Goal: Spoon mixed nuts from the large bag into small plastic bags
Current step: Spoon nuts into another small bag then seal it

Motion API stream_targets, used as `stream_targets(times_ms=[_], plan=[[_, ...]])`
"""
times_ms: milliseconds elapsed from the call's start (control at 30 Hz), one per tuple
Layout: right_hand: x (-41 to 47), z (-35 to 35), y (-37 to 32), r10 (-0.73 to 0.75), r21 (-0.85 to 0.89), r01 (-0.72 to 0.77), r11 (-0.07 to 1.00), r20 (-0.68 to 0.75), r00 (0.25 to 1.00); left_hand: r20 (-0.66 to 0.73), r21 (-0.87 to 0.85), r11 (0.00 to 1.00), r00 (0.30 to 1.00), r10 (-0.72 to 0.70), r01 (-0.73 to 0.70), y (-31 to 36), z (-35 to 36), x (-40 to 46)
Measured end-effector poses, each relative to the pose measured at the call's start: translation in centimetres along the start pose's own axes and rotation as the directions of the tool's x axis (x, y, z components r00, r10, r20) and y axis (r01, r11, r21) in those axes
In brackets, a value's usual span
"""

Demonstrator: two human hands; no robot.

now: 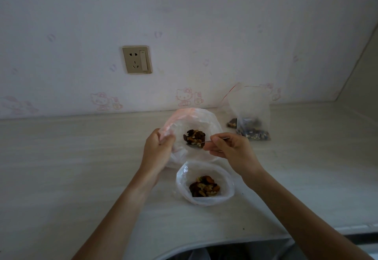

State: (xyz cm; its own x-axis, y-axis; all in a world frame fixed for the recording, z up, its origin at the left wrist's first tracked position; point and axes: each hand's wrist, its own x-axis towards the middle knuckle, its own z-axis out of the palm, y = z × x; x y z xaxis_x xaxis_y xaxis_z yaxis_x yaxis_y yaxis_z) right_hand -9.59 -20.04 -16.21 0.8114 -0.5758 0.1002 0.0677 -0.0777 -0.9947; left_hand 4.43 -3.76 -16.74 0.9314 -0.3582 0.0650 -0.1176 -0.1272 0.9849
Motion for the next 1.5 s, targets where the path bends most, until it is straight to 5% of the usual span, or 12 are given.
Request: stream_targets(times_ms=[200, 433, 767, 1000, 1500], plan=[[-0.9, -1.4, -0.5, 0.03, 0.112, -0.032, 0.993, 0.018, 0.999, 0.001, 0.031, 0.997, 0.998, 0.064, -0.064, -0.3, 0.3, -0.1], [-0.4, -1.3, -0.2, 0.057, 0.111, -0.044, 0.993, -0.118, 0.991, 0.051, 0.084, 0.991, 0.994, 0.1, -0.104, -0.4, 0.5, -0.2], [0.4, 0.7, 0.5, -0.19, -0.336, 0.164, 0.927, -0.047, 0.981, 0.139, 0.084, 0.993, 0.987, 0.077, -0.089, -0.6, 0.8, -0.3], [0.4, -0.1, 1.1, -0.084, -0.103, 0.077, 0.992, -0.07, 0.994, -0.023, 0.124, 0.988, 0.995, 0.1, -0.096, -1.1, 0.3, 0.5], [-0.3, -0.8, -1.3, 0.061, 0.184, -0.047, 0.982, -0.07, 0.996, -0.089, 0.098, 0.989, 0.989, 0.115, -0.106, 0.2, -1.1, 0.0]])
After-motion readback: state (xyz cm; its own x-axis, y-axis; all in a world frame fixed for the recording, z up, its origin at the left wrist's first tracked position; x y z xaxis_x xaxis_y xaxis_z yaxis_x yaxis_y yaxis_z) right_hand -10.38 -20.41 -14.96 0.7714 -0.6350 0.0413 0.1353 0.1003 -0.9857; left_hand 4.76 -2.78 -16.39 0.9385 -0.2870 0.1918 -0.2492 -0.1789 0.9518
